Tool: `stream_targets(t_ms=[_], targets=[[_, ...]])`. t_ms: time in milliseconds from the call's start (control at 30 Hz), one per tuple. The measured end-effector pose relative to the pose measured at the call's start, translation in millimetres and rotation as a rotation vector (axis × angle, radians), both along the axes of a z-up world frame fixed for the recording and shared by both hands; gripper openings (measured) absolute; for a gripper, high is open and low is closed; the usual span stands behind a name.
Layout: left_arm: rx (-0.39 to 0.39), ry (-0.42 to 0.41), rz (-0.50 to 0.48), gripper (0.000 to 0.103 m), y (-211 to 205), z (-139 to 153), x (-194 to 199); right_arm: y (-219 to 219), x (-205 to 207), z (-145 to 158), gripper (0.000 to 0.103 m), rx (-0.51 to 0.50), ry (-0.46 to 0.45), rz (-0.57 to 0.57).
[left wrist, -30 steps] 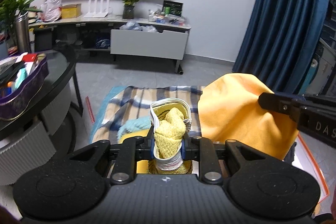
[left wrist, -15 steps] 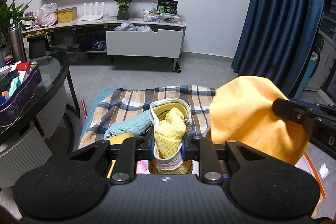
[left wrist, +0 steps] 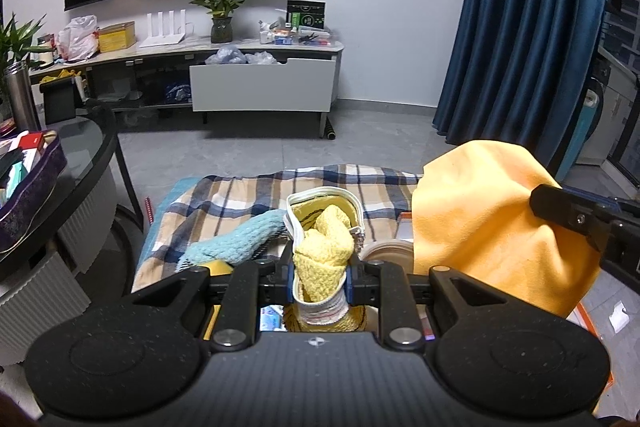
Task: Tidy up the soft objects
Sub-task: 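Carry the white pouch and orange cloth over the orange-rimmed box with both tools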
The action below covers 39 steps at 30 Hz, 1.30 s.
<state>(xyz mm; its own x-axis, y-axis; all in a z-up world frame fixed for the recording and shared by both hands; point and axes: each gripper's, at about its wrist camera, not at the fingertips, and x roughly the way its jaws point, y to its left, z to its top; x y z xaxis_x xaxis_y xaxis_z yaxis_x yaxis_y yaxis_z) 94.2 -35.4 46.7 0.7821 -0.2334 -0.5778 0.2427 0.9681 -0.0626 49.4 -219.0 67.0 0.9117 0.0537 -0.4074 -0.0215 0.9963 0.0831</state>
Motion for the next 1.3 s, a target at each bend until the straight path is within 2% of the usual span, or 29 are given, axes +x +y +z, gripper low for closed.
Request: stream_targets(t_ms=[600,1300], targets=[[0.003,-0.016,-0.106,0.023,-38.8,1.5,-5.3,-38.5,-11.6,4.4,0.004,0.005,-0.023,-0.096],[0.028,0.011,-0.230,0.023,-85.1,-7.0,-7.5,-91.3,-28.7,-3.3,0.004,0.026,-0.012,-0.226]])
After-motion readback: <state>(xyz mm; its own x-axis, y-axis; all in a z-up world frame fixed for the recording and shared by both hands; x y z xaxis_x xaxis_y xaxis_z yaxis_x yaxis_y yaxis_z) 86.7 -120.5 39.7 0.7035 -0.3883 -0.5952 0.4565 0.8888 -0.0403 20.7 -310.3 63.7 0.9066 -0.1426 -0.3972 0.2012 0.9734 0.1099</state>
